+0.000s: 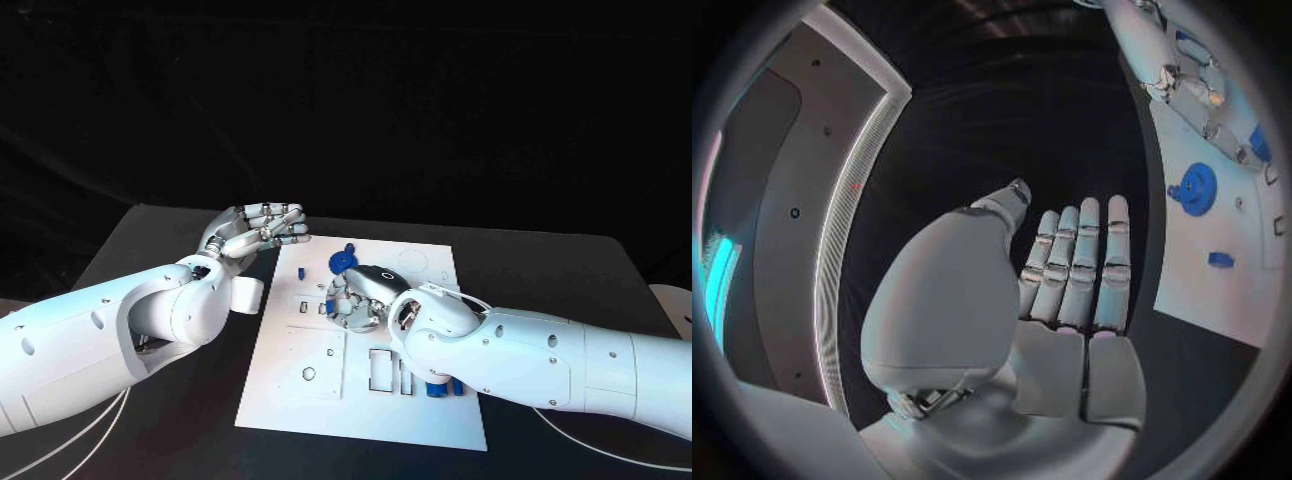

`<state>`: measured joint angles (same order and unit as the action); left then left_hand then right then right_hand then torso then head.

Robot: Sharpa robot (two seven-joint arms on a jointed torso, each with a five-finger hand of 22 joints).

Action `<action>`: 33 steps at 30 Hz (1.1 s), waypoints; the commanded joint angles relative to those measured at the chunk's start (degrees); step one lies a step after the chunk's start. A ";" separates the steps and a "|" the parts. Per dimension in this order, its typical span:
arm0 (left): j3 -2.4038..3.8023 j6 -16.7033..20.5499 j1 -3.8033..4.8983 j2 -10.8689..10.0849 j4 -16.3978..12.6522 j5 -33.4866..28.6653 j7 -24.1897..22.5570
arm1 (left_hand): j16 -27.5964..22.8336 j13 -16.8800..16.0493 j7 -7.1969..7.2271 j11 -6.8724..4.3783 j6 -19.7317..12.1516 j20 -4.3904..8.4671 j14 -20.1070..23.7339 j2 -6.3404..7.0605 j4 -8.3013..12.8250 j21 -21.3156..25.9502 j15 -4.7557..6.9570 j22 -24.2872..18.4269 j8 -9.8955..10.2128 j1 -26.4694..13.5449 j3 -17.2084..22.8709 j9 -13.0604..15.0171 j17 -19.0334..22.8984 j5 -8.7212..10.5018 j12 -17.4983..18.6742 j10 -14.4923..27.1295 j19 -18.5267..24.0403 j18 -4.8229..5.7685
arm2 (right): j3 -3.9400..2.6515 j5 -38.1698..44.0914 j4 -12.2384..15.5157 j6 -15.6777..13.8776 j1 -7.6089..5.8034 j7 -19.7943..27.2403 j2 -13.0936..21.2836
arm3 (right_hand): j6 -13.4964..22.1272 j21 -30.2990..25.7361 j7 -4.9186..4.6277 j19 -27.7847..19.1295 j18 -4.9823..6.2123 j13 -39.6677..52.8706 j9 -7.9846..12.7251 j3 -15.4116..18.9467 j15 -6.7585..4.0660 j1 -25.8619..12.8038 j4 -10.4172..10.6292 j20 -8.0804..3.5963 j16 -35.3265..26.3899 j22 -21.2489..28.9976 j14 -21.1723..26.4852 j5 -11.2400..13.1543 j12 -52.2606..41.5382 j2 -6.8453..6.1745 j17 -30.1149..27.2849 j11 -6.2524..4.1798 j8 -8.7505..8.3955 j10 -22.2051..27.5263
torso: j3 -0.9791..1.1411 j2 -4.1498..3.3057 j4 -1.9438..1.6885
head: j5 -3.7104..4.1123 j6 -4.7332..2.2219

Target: Assemble the parts on the task board

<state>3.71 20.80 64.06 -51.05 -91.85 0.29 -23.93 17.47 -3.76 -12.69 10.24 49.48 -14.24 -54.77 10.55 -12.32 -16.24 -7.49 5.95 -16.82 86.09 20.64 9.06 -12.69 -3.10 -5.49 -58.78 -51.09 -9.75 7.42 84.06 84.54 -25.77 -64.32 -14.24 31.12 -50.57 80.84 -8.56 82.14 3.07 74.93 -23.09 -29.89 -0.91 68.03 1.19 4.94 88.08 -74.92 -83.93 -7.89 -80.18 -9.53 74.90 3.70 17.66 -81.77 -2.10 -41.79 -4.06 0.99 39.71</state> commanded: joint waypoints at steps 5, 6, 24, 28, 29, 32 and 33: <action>0.03 -1.15 0.04 0.05 -0.13 -0.09 -0.15 | -0.19 -0.03 -0.46 -0.04 0.08 -0.02 -0.03 -0.01 0.01 0.21 -0.37 -0.05 0.12 -0.66 0.43 -0.05 -0.05 0.24 0.13 -0.25 -0.22 -0.74 | 0.19 0.55 -0.19 0.02 0.25 -0.32 -0.05 | 0.45 -0.42 -0.06 -0.07 -0.04 3.78 0.09 0.37 0.50 0.05 -0.05 0.60 -0.02 -4.60 -4.63 -0.31 0.32 -0.58 8.29 0.04 -0.30 0.31 | -0.03 0.00 0.01 | 0.03 -0.04; 0.03 -1.16 0.04 0.04 -0.14 -0.09 -0.13 | -0.19 -0.03 -0.46 -0.04 0.08 -0.02 -0.03 -0.01 0.01 0.21 -0.37 -0.05 0.12 -0.66 0.43 -0.05 -0.05 0.24 0.13 -0.25 -0.22 -0.74 | 0.19 0.54 -0.19 -0.02 0.26 -0.29 -0.04 | 0.45 -0.42 -0.06 -0.07 -0.04 3.78 0.09 0.37 0.50 0.05 -0.05 0.60 -0.02 -4.60 -4.63 -0.31 0.32 -0.58 8.29 0.04 -0.30 0.31 | -0.05 0.01 0.00 | 0.09 -0.06; 0.02 -1.47 0.03 0.45 0.47 0.02 0.06 | -0.23 -0.04 -0.47 -0.03 0.08 -0.03 -0.03 0.01 0.02 0.22 -0.37 -0.07 0.15 -0.72 0.46 -0.06 -0.07 0.24 0.19 -0.26 -0.22 -0.75 | 0.22 0.69 0.15 -1.96 0.28 0.66 0.20 | 2.45 -1.16 -0.57 -0.54 0.16 2.90 0.52 2.64 1.04 -1.14 0.61 1.20 -0.16 -4.05 -4.50 -0.60 1.14 -2.53 7.86 0.58 -1.17 1.24 | -0.05 0.03 -0.04 | 0.30 0.00; 0.02 -1.49 0.03 0.40 0.59 0.03 0.01 | -0.25 -0.04 -0.47 -0.02 0.08 -0.03 -0.03 0.03 0.05 0.24 -0.38 -0.10 0.17 -0.75 0.48 -0.07 -0.09 0.24 0.25 -0.27 -0.23 -0.75 | 0.22 0.94 0.62 -5.09 0.32 1.84 0.52 | 7.00 -2.76 -1.70 -1.69 0.55 -1.15 1.40 5.29 1.85 -1.37 1.65 1.87 -0.71 -2.63 -4.08 -2.10 4.87 -3.11 6.37 1.58 -3.17 4.98 | -0.05 0.04 -0.03 | 0.26 -0.04; 0.02 -1.50 0.03 0.40 0.62 0.07 0.01 | -0.25 -0.04 -0.47 -0.02 0.08 -0.03 -0.03 0.03 0.05 0.24 -0.38 -0.10 0.17 -0.75 0.48 -0.07 -0.09 0.24 0.25 -0.27 -0.23 -0.75 | 0.22 1.01 0.83 -5.85 0.33 2.16 0.67 | 7.24 -2.80 -1.77 -1.70 0.56 -1.27 1.45 5.53 1.92 -1.29 1.72 1.93 -0.72 -2.62 -4.08 -2.22 4.96 -3.10 6.36 1.64 -3.24 5.10 | -0.03 0.05 -0.04 | 0.27 -0.09; 0.02 -1.57 0.03 0.40 0.81 0.44 0.14 | -0.30 -0.06 -0.30 -0.10 0.19 -0.04 -0.01 0.00 0.09 0.27 -0.37 -0.13 0.14 -0.77 0.56 -0.06 -0.11 0.24 0.27 -0.39 -0.22 -0.75 | 0.21 1.16 1.94 -8.13 0.35 3.21 1.51 | 8.32 -2.96 -2.11 -1.70 0.60 -1.60 1.69 7.17 2.22 -0.39 2.17 2.27 -0.74 -2.59 -4.07 -3.21 5.10 -2.72 6.38 1.97 -3.45 5.41 | 0.05 0.08 -0.06 | 0.17 -0.17; 0.02 -1.63 0.02 0.40 0.92 0.66 0.27 | -0.32 -0.07 -0.23 -0.14 0.24 -0.04 -0.01 -0.01 0.11 0.28 -0.36 -0.15 0.13 -0.79 0.60 -0.05 -0.12 0.24 0.27 -0.45 -0.22 -0.75 | 0.18 1.17 2.58 -8.94 0.33 3.62 2.02 | 8.32 -2.96 -2.11 -1.70 0.60 -1.60 1.69 7.17 2.22 -0.39 2.17 2.27 -0.74 -2.59 -4.07 -3.21 5.10 -2.72 6.38 1.97 -3.45 5.41 | 0.06 0.10 -0.02 | 0.15 -0.18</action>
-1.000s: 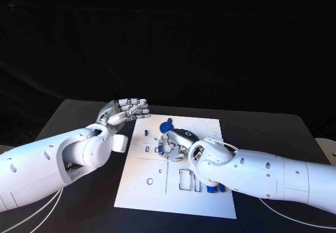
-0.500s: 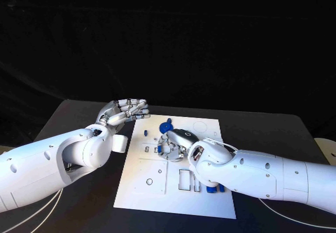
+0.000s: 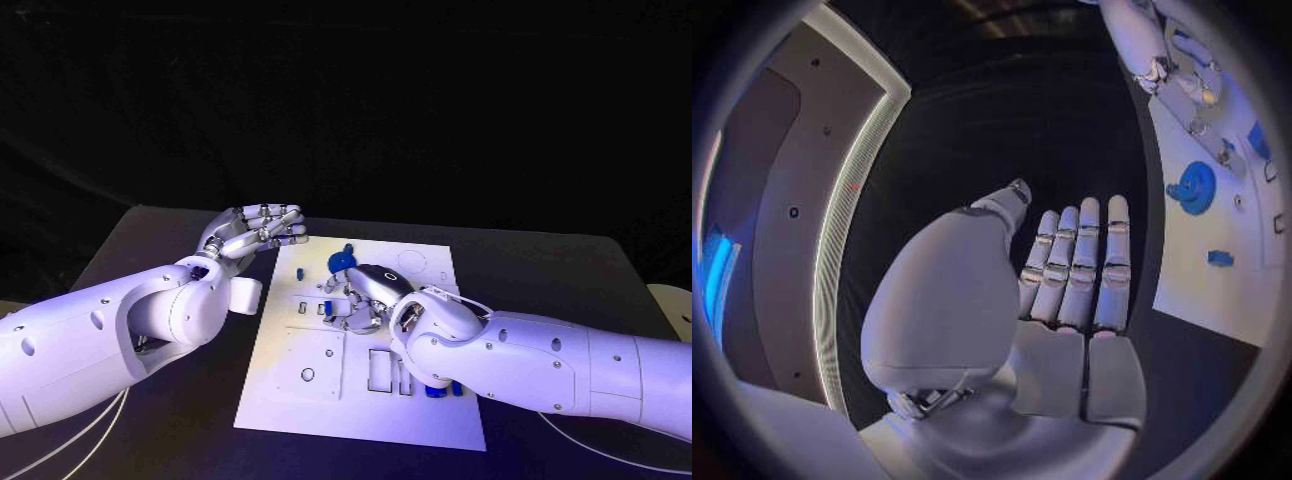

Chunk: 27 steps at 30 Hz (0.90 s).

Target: Assemble the parts on the task board

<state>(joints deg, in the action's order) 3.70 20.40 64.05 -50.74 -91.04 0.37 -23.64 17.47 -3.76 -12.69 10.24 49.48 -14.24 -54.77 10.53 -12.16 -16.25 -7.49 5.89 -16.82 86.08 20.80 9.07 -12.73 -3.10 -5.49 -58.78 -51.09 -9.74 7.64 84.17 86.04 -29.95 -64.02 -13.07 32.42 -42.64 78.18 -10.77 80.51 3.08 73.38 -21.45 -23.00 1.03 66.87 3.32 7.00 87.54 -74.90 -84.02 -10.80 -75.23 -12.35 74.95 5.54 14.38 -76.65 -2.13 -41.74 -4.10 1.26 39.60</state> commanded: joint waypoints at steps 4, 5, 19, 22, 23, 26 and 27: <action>0.03 -1.44 0.01 0.10 0.47 1.84 0.54 | -0.28 -0.06 -0.08 -0.21 0.28 -0.04 -0.16 0.11 -0.08 0.27 -0.30 -0.10 0.15 -0.97 0.40 -0.07 -0.15 0.25 0.36 -0.48 -0.29 -0.77 | -0.27 0.40 3.27 -6.69 -0.35 3.94 2.69 | 0.54 -0.15 0.04 0.10 0.54 0.00 0.09 0.92 0.33 1.23 0.23 0.30 -0.17 -2.80 -4.00 -0.96 0.00 0.28 6.43 0.18 -0.08 0.21 | 0.14 0.21 0.15 | -0.27 -0.18; 0.03 -1.50 0.00 0.11 0.60 2.41 0.74 | -0.17 -0.07 0.00 -0.30 0.37 0.00 -0.43 0.14 -0.08 0.20 -0.20 -0.10 0.14 -1.13 0.41 -0.06 -0.25 0.25 0.42 -0.60 -0.45 -0.80 | -0.34 -0.27 3.98 -7.19 -0.65 4.64 3.41 | 0.54 -0.15 0.04 0.10 0.54 0.00 0.09 0.92 0.33 1.23 0.23 0.30 -0.17 -2.80 -4.00 -0.96 0.00 0.28 6.43 0.18 -0.08 0.21 | 0.14 0.28 0.28 | -0.38 -0.24; -0.17 -12.55 0.15 0.90 5.55 19.89 15.96 | 29.93 -4.84 3.75 -5.62 3.74 8.16 -20.97 1.21 -3.82 -17.15 6.92 8.35 -4.12 -10.98 6.67 2.82 -18.48 -0.23 -6.92 -13.00 -17.54 -0.70 | -1.14 -23.77 7.74 -4.84 -8.97 18.65 14.58 | -0.22 -2.81 0.18 -1.79 1.27 -1.39 0.06 0.12 0.23 3.12 0.58 0.29 -1.02 -0.38 -3.39 -1.76 1.04 2.45 4.22 0.05 0.80 1.36 | 0.84 1.74 1.44 | -1.49 -0.21; -0.18 -15.81 0.94 1.45 6.65 25.00 21.29 | 47.56 -8.54 4.81 -6.97 3.95 9.50 -26.60 1.91 -4.04 -23.21 8.34 11.92 -5.30 -14.09 6.04 3.92 -37.52 -0.28 -12.27 -16.45 -19.66 -0.65 | -1.17 -25.55 6.74 -4.35 -10.25 19.27 16.23 | -0.26 -3.30 0.19 -2.14 1.40 -1.61 0.06 0.11 0.23 3.08 0.67 0.28 -1.21 0.07 -3.25 -1.68 1.23 2.52 3.71 0.04 0.85 1.53 | 0.98 2.11 1.58 | -1.68 0.05; -0.19 -16.86 1.28 1.76 7.01 27.17 23.55 | 52.34 -10.71 5.27 -7.47 4.09 10.03 -27.80 2.01 -4.02 -25.88 8.78 13.60 -5.92 -15.27 5.19 4.60 -43.18 -0.17 -14.98 -16.62 -19.83 -0.60 | -1.17 -26.06 6.25 -4.15 -10.61 19.42 16.79 | -0.26 -3.51 0.19 -2.29 1.46 -1.72 0.07 0.13 0.22 3.05 0.72 0.28 -1.32 0.27 -3.18 -1.61 1.31 2.51 3.43 0.03 0.86 1.61 | 1.02 2.20 1.58 | -1.76 0.07; -0.20 -18.68 2.09 2.64 7.62 32.74 29.74 | 57.65 -13.90 5.77 -8.01 3.92 10.51 -29.48 1.43 -3.73 -29.24 9.26 15.73 -6.67 -17.72 3.55 5.51 -50.16 0.27 -18.97 -16.31 -20.03 -0.53 | -1.18 -26.68 5.47 -3.62 -11.19 19.74 17.98 | -0.28 -3.67 0.20 -2.40 1.49 -1.90 0.08 0.22 0.21 2.97 0.80 0.27 -1.44 0.39 -3.09 -1.49 1.46 2.42 3.17 0.02 0.91 1.74 | 1.17 2.34 1.59 | -1.99 0.32; -0.21 -19.09 2.38 3.01 7.82 34.75 31.94 | 60.90 -15.95 5.84 -8.18 3.99 10.81 -30.62 0.49 -4.32 -31.54 9.43 17.86 -7.26 -18.45 3.18 6.12 -55.41 0.17 -21.72 -16.56 -20.40 -0.50 | -1.18 -26.62 5.37 -3.48 -11.32 19.85 18.39 | -0.29 -3.84 0.21 -2.52 1.53 -2.07 0.08 0.25 0.20 2.96 0.83 0.27 -1.52 0.54 -3.04 -1.47 1.60 2.39 2.96 0.02 0.93 1.87 | 1.20 2.36 1.58 | -2.03 0.37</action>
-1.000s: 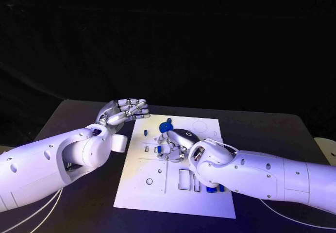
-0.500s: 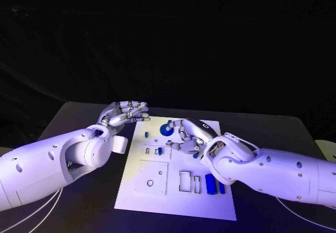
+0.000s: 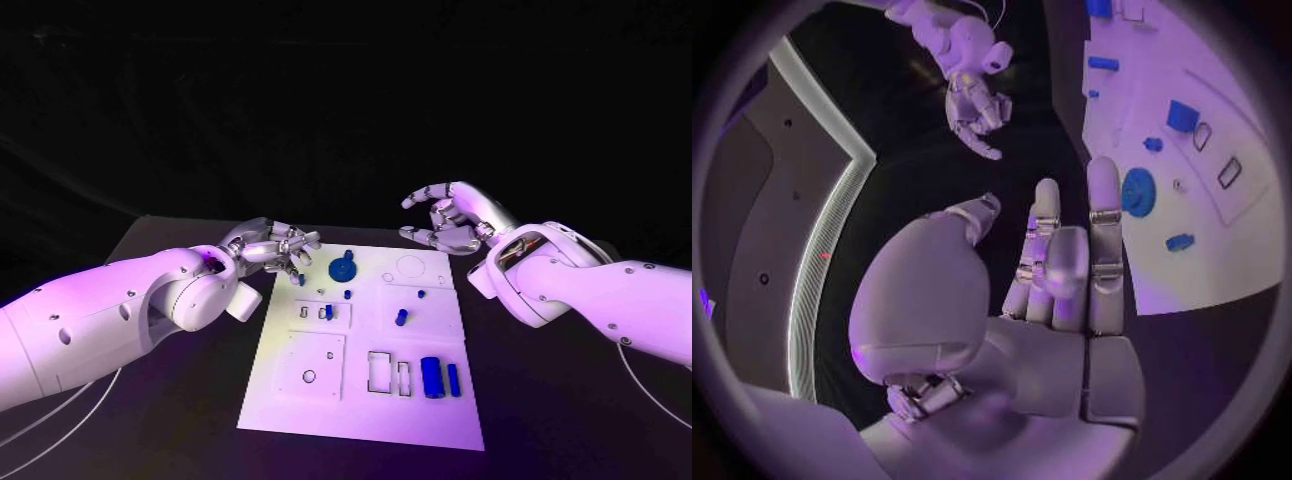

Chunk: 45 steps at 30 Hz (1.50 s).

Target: Assemble the parts on the task board

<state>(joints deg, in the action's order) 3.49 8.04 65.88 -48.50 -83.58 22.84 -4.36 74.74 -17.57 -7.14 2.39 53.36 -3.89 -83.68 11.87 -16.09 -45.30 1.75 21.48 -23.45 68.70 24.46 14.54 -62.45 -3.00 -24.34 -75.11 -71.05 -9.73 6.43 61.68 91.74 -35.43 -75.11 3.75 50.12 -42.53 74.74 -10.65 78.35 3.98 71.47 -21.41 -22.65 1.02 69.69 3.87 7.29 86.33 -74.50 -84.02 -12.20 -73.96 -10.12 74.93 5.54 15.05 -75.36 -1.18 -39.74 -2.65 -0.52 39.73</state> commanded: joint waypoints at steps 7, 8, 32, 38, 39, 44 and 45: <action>-0.22 -11.90 2.44 3.82 2.38 24.25 25.20 | 10.02 -18.67 0.49 -0.31 -5.46 0.87 -3.58 -4.11 -0.62 -23.26 0.37 29.00 -8.04 -2.88 -2.55 7.38 -16.29 -0.03 -23.42 10.42 -7.72 2.92 | 0.04 -3.67 -0.65 2.78 -0.66 3.02 2.59 | -0.44 -0.44 0.11 -0.37 0.63 -0.28 0.04 -0.07 0.19 0.14 0.32 -0.03 -0.39 0.15 -2.99 -0.05 0.44 0.12 2.84 0.00 0.31 0.67 | 0.45 0.63 0.15 | -0.47 0.53; -0.32 -13.07 2.74 4.35 2.77 25.54 26.67 | 10.30 -19.45 0.49 -0.40 -5.58 0.91 -3.71 -4.11 -0.52 -23.59 0.41 29.40 -8.39 -2.49 -2.50 7.64 -16.84 -0.06 -24.31 10.36 -7.95 2.97 | 0.04 -3.64 -0.66 2.85 -0.69 2.95 2.76 | -0.49 -0.48 0.13 -0.39 0.63 -0.29 0.04 -0.05 0.18 0.13 0.36 -0.03 -0.42 0.17 -2.97 -0.03 0.45 0.10 2.81 -0.01 0.35 0.67 | 0.46 0.63 0.14 | -0.43 0.53; -3.37 -26.94 7.32 12.34 8.13 36.77 34.58 | 12.75 -35.41 2.46 -2.02 -7.33 2.18 -4.81 -5.18 -0.72 -32.17 1.76 42.62 -19.30 -6.60 -3.70 17.15 -21.34 0.03 -41.64 5.67 -11.76 5.01 | 0.24 -3.28 -1.39 3.47 -0.69 1.19 3.08 | -0.84 -0.86 0.27 -0.56 0.69 -0.60 0.02 -0.02 0.06 0.28 0.56 -0.13 -0.69 0.42 -2.84 -0.78 0.66 0.05 2.36 -0.16 0.70 0.73 | 0.46 0.68 -0.23 | -0.46 2.02; -3.53 -27.85 7.39 13.14 8.56 37.13 34.81 | 12.83 -35.39 2.60 -2.13 -8.09 2.25 -4.83 -4.77 -0.77 -32.46 1.83 43.09 -20.16 -9.28 -5.97 18.44 -21.49 0.03 -42.03 5.96 -11.71 5.06 | 0.26 -3.24 -1.51 3.53 -0.64 1.06 2.97 | -0.84 -0.89 0.27 -0.57 0.70 -0.61 0.02 -0.01 0.06 0.28 0.56 -0.13 -0.70 0.44 -2.84 -0.81 0.67 0.04 2.34 -0.16 0.71 0.73 | 0.43 0.72 -0.27 | -0.51 2.14; -3.58 -27.95 7.40 13.30 8.65 37.17 34.85 | 12.83 -35.42 2.62 -2.15 -8.16 2.26 -4.83 -4.76 -0.77 -32.51 1.85 43.18 -20.24 -9.51 -6.25 18.57 -21.51 0.02 -42.09 5.97 -11.72 5.08 | 0.26 -3.24 -1.54 3.55 -0.62 1.04 2.94 | -0.84 -0.89 0.27 -0.57 0.70 -0.61 0.02 -0.01 0.06 0.28 0.56 -0.13 -0.70 0.44 -2.84 -0.81 0.67 0.04 2.34 -0.16 0.71 0.73 | 0.44 0.72 -0.27 | -0.52 2.20; -3.90 -28.26 7.41 14.09 9.09 37.16 34.94 | 12.89 -35.45 2.64 -2.16 -8.21 2.27 -4.86 -4.77 -0.76 -32.58 1.86 43.30 -20.32 -9.69 -6.48 18.69 -21.65 0.01 -42.15 5.96 -11.74 5.10 | 0.27 -3.23 -1.72 3.68 -0.55 0.99 2.76 | -0.87 -0.93 0.29 -0.59 0.70 -0.61 0.02 0.01 0.05 0.25 0.60 -0.14 -0.71 0.47 -2.84 -0.90 0.66 0.02 2.34 -0.17 0.74 0.71 | 0.38 0.70 -0.28 | -0.61 2.27; -3.98 -28.30 7.40 14.28 9.22 37.12 34.95 | 12.95 -35.40 2.66 -2.18 -8.26 2.28 -4.90 -4.92 -0.67 -32.62 1.87 43.39 -20.36 -9.50 -6.47 18.78 -21.79 -0.04 -42.14 6.01 -11.75 5.11 | 0.27 -3.23 -1.75 3.70 -0.54 0.98 2.73 | -0.87 -0.93 0.29 -0.59 0.70 -0.61 0.02 0.01 0.05 0.25 0.60 -0.14 -0.71 0.47 -2.84 -0.90 0.66 0.02 2.34 -0.17 0.74 0.71 | 0.36 0.69 -0.28 | -0.64 2.29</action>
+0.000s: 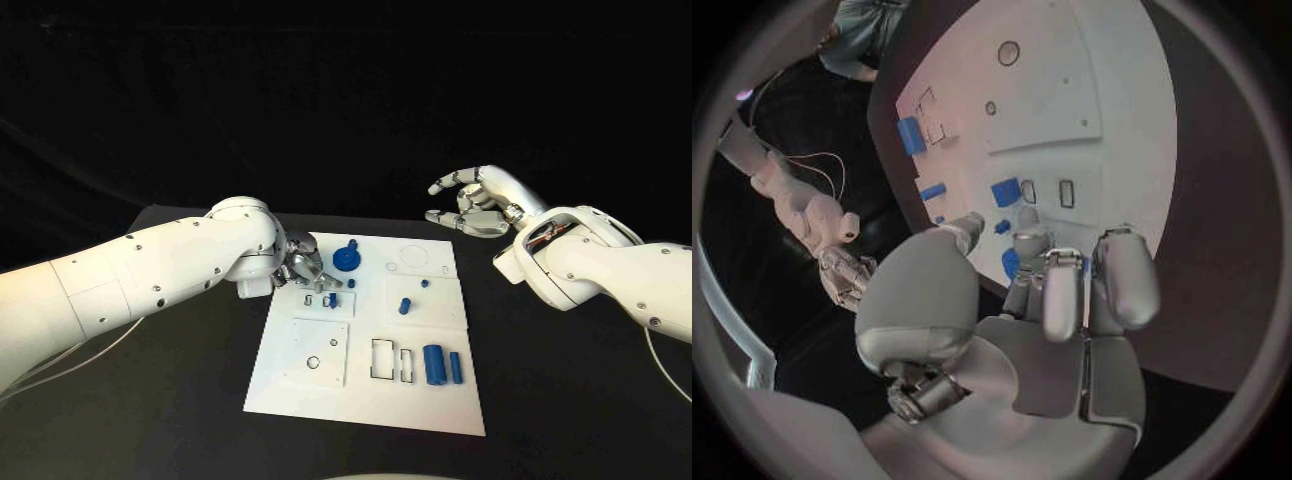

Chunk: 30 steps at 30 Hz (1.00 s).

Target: Assemble the parts on the task board

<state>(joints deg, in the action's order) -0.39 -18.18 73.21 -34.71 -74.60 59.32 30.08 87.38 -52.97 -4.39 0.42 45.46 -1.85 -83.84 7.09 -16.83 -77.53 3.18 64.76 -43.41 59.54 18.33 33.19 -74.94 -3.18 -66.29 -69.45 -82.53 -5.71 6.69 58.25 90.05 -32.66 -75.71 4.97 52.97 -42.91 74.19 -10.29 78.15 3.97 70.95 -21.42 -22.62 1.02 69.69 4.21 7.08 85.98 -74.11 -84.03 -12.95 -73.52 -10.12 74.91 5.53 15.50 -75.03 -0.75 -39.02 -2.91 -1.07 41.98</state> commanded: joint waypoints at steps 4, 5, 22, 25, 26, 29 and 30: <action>-0.37 -2.12 0.06 1.14 0.69 0.50 0.54 | 0.37 0.07 -0.07 -0.24 -0.53 0.26 -4.76 -0.47 0.14 -0.48 0.46 0.26 -0.48 0.20 -0.26 0.34 -9.45 0.10 -0.22 0.43 -0.27 1.11 | 0.01 0.21 -0.14 0.97 0.09 -0.23 -0.21 | -0.49 -0.38 -0.07 -0.39 0.72 -0.09 0.03 -0.02 0.05 0.26 0.26 0.07 -0.36 0.08 -2.84 -0.14 0.22 0.02 2.36 -0.16 0.29 0.38 | -0.10 0.00 -0.07 | 0.05 0.20; -0.43 -2.11 0.06 1.28 0.81 0.47 0.54 | 0.38 0.13 -0.07 -0.23 -0.57 0.26 -4.77 -0.54 0.14 -0.49 0.46 0.28 -0.50 0.34 -0.24 0.39 -9.46 0.10 -0.20 0.47 -0.27 1.11 | 0.01 0.21 -0.15 0.99 0.09 -0.23 -0.23 | -0.50 -0.50 -0.07 -0.47 0.75 -0.24 0.03 0.00 0.04 0.23 0.29 0.06 -0.40 0.19 -2.82 -0.20 0.34 0.01 2.29 -0.17 0.30 0.48 | -0.11 0.00 -0.07 | 0.09 0.22; -0.96 -2.81 -0.03 2.92 1.92 0.03 0.61 | 0.45 0.09 -0.13 -0.20 -0.97 0.22 -4.80 -0.74 0.29 -0.83 0.43 0.85 -0.64 2.57 0.25 0.98 -9.62 0.10 -0.48 0.55 -0.30 1.19 | 0.02 0.21 -0.32 1.27 0.18 -0.37 -0.51 | -0.52 -0.59 -0.04 -0.49 0.76 -0.45 0.04 0.04 0.01 0.10 0.49 0.03 -0.47 0.24 -2.79 -0.35 0.52 0.05 2.17 -0.20 0.36 0.60 | 0.00 0.06 -0.24 | 0.38 0.52; -0.97 -2.89 -0.04 2.97 1.92 0.01 0.61 | 0.45 0.10 -0.14 -0.19 -1.01 0.20 -4.80 -0.90 0.28 -0.90 0.41 0.97 -0.66 3.06 0.46 1.09 -9.61 0.09 -0.53 0.56 -0.30 1.21 | 0.02 0.21 -0.34 1.28 0.20 -0.38 -0.53 | -0.52 -0.59 -0.04 -0.49 0.76 -0.45 0.04 0.04 0.01 0.10 0.49 0.03 -0.47 0.24 -2.79 -0.35 0.52 0.05 2.17 -0.20 0.36 0.60 | 0.01 0.03 -0.30 | 0.43 0.54; -0.98 -2.91 -0.04 3.00 1.93 -0.01 0.61 | 0.45 0.14 -0.15 -0.18 -1.02 0.20 -4.80 -0.98 0.27 -0.93 0.41 1.03 -0.65 3.24 0.56 1.12 -9.61 0.09 -0.53 0.59 -0.31 1.22 | 0.02 0.21 -0.36 1.30 0.21 -0.38 -0.56 | -0.52 -0.59 -0.04 -0.49 0.76 -0.45 0.04 0.04 0.01 0.10 0.49 0.03 -0.47 0.24 -2.79 -0.35 0.52 0.05 2.17 -0.20 0.36 0.60 | -0.01 0.03 -0.30 | 0.42 0.58; -1.00 -2.84 -0.06 3.09 1.98 -0.04 0.61 | 0.47 0.25 -0.17 -0.17 -1.10 0.17 -4.80 -1.26 0.30 -0.96 0.40 1.05 -0.62 4.03 1.05 1.25 -9.64 0.10 -0.53 0.67 -0.27 1.22 | 0.02 0.20 -0.40 1.32 0.25 -0.35 -0.62 | -0.52 -0.59 -0.04 -0.49 0.76 -0.45 0.04 0.04 0.01 0.10 0.49 0.03 -0.47 0.24 -2.79 -0.35 0.52 0.05 2.17 -0.20 0.36 0.60 | -0.01 0.09 -0.29 | 0.36 0.64; -1.00 -2.79 -0.07 3.11 2.00 -0.05 0.61 | 0.44 0.27 -0.18 -0.16 -1.14 0.16 -4.78 -1.34 0.33 -1.01 0.38 1.14 -0.59 4.51 1.35 1.31 -9.58 0.09 -0.56 0.70 -0.26 1.22 | 0.02 0.19 -0.41 1.32 0.25 -0.33 -0.63 | -0.53 -0.68 -0.03 -0.54 0.78 -0.45 0.05 0.05 0.00 0.04 0.57 0.02 -0.50 0.32 -2.78 -0.36 0.50 0.08 2.09 -0.20 0.38 0.57 | -0.03 0.10 -0.29 | 0.33 0.64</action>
<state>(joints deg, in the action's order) -1.40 -20.04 73.12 -31.78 -72.61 59.49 30.62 87.60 -52.75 -4.60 0.20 44.86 -1.85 -84.04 5.72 -16.51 -78.16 3.37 65.85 -43.94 63.66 19.47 34.45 -74.92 -3.18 -66.53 -69.22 -82.52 -4.82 6.72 58.25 89.67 -32.15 -75.51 4.66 52.39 -42.91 73.85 -10.29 77.95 3.97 70.53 -21.42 -22.55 1.02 69.69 4.46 7.29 85.76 -73.85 -84.03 -12.98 -73.23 -10.12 74.91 5.33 15.52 -74.82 -0.76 -38.97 -3.19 -0.66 42.58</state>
